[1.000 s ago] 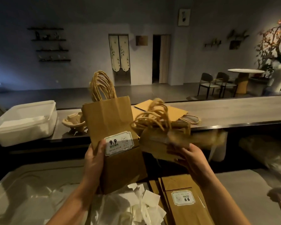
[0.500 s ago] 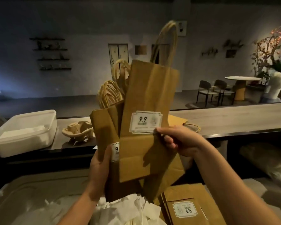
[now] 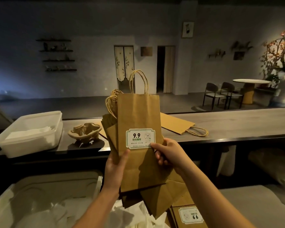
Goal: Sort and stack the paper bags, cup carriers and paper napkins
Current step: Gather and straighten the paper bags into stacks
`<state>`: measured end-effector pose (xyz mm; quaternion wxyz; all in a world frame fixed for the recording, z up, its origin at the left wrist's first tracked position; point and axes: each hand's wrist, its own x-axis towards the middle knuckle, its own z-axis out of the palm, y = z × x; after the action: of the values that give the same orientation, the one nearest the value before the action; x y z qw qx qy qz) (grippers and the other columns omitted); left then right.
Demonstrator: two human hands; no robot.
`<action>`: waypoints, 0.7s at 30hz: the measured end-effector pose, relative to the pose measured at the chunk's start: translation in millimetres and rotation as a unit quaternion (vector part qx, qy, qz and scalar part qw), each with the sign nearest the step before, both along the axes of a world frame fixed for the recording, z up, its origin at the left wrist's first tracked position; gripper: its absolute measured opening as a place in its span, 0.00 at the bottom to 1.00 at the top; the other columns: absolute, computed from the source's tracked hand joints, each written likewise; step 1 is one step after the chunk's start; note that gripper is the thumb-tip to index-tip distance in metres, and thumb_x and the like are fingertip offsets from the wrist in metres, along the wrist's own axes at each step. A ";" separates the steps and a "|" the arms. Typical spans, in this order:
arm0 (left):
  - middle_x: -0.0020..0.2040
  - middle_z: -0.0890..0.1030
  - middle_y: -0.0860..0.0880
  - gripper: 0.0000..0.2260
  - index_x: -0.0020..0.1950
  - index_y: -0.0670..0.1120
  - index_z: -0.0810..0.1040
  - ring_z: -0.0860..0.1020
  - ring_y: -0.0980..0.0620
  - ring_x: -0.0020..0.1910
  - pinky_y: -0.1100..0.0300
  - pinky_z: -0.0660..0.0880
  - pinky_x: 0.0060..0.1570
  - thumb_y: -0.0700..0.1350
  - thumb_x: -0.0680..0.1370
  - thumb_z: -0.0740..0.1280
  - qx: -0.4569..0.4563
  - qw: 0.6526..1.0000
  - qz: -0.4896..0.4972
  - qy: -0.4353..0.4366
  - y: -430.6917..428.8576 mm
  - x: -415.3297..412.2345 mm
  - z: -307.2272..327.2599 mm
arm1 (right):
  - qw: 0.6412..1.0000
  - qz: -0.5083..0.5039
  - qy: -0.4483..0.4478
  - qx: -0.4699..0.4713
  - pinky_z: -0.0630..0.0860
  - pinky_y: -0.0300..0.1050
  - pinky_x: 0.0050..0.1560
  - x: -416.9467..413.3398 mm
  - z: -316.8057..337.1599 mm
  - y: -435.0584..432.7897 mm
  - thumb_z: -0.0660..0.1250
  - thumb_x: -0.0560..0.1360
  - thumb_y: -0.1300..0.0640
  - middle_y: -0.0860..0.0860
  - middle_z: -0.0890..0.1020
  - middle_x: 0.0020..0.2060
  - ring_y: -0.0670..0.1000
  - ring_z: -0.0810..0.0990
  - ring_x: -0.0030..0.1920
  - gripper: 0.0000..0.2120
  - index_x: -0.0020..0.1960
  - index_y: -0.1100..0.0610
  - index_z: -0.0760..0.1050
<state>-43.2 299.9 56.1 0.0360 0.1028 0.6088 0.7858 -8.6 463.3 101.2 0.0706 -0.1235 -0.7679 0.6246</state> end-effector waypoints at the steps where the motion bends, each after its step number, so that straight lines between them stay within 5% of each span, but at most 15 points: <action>1: 0.52 0.80 0.50 0.13 0.52 0.58 0.72 0.79 0.49 0.50 0.54 0.77 0.44 0.56 0.69 0.69 -0.024 1.000 0.004 0.011 1.8 -0.4 -0.3 | 1.000 -0.006 0.004 0.023 0.67 0.34 0.22 1.4 -1.3 0.9 0.65 0.77 0.52 0.47 0.76 0.24 0.43 0.72 0.21 0.16 0.60 0.58 0.72; 3: 0.53 0.78 0.51 0.11 0.52 0.59 0.71 0.77 0.50 0.53 0.53 0.75 0.50 0.51 0.72 0.69 -0.056 0.998 0.001 0.027 6.3 -1.5 -2.7 | 0.991 -0.044 0.009 0.130 0.72 0.36 0.27 5.5 -3.6 3.5 0.66 0.75 0.47 0.46 0.79 0.29 0.44 0.75 0.26 0.15 0.56 0.55 0.71; 5: 0.53 0.77 0.54 0.12 0.52 0.60 0.71 0.76 0.54 0.52 0.55 0.75 0.51 0.52 0.71 0.68 -0.053 0.998 -0.016 0.038 11.0 1.4 -5.4 | 0.931 -0.118 0.005 0.346 0.74 0.37 0.36 11.7 -8.2 11.7 0.65 0.72 0.39 0.44 0.78 0.43 0.44 0.78 0.41 0.17 0.56 0.45 0.68; 7: 0.53 0.77 0.56 0.14 0.53 0.60 0.70 0.76 0.56 0.52 0.57 0.75 0.50 0.53 0.69 0.66 -0.048 0.997 -0.033 0.047 17.1 7.0 -10.2 | 0.898 -0.146 0.035 0.414 0.74 0.39 0.48 19.2 -18.2 23.6 0.64 0.70 0.35 0.45 0.73 0.54 0.45 0.73 0.54 0.27 0.66 0.42 0.66; 10: 0.52 0.78 0.57 0.14 0.55 0.58 0.71 0.77 0.58 0.52 0.60 0.75 0.49 0.51 0.70 0.65 -0.043 0.995 -0.068 0.058 27.0 14.9 -19.7 | 0.986 -0.058 0.057 0.145 0.72 0.47 0.61 33.1 -36.0 33.6 0.64 0.68 0.37 0.46 0.69 0.63 0.48 0.70 0.62 0.34 0.71 0.44 0.60; 12: 0.51 0.79 0.56 0.14 0.54 0.57 0.72 0.78 0.58 0.52 0.60 0.75 0.52 0.49 0.69 0.66 -0.051 0.993 -0.089 0.049 31.5 17.0 -28.5 | 0.996 -0.031 0.077 0.021 0.74 0.42 0.56 40.8 -55.8 36.4 0.65 0.68 0.43 0.42 0.73 0.58 0.45 0.73 0.57 0.25 0.64 0.41 0.64; 14: 0.50 0.80 0.57 0.13 0.53 0.57 0.73 0.77 0.59 0.51 0.61 0.74 0.51 0.45 0.71 0.67 -0.060 0.992 -0.102 0.032 34.7 18.9 -39.9 | 0.995 -0.033 0.091 -0.014 0.73 0.39 0.53 45.7 -78.4 40.4 0.67 0.72 0.51 0.40 0.75 0.52 0.45 0.75 0.55 0.15 0.55 0.40 0.67; 18: 0.47 0.78 0.57 0.13 0.49 0.57 0.72 0.76 0.60 0.45 0.66 0.73 0.41 0.38 0.74 0.68 -0.098 0.989 -0.106 -0.026 38.6 20.6 -66.1 | 0.992 -0.051 0.086 -0.079 0.76 0.37 0.46 52.5 -114.6 43.2 0.68 0.73 0.59 0.43 0.79 0.50 0.45 0.78 0.53 0.12 0.52 0.45 0.71; 21: 0.46 0.79 0.55 0.16 0.49 0.56 0.72 0.77 0.58 0.45 0.65 0.75 0.44 0.36 0.72 0.70 -0.145 0.981 -0.115 -0.061 42.0 17.2 -83.0 | 0.991 -0.071 0.083 -0.081 0.77 0.37 0.46 56.6 -136.5 46.0 0.68 0.73 0.61 0.44 0.79 0.51 0.45 0.78 0.52 0.13 0.53 0.46 0.71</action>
<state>-26.0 341.9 -26.9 0.1776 0.1176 0.6968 0.6849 47.9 509.3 -35.2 0.1676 -0.1306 -0.6960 0.6859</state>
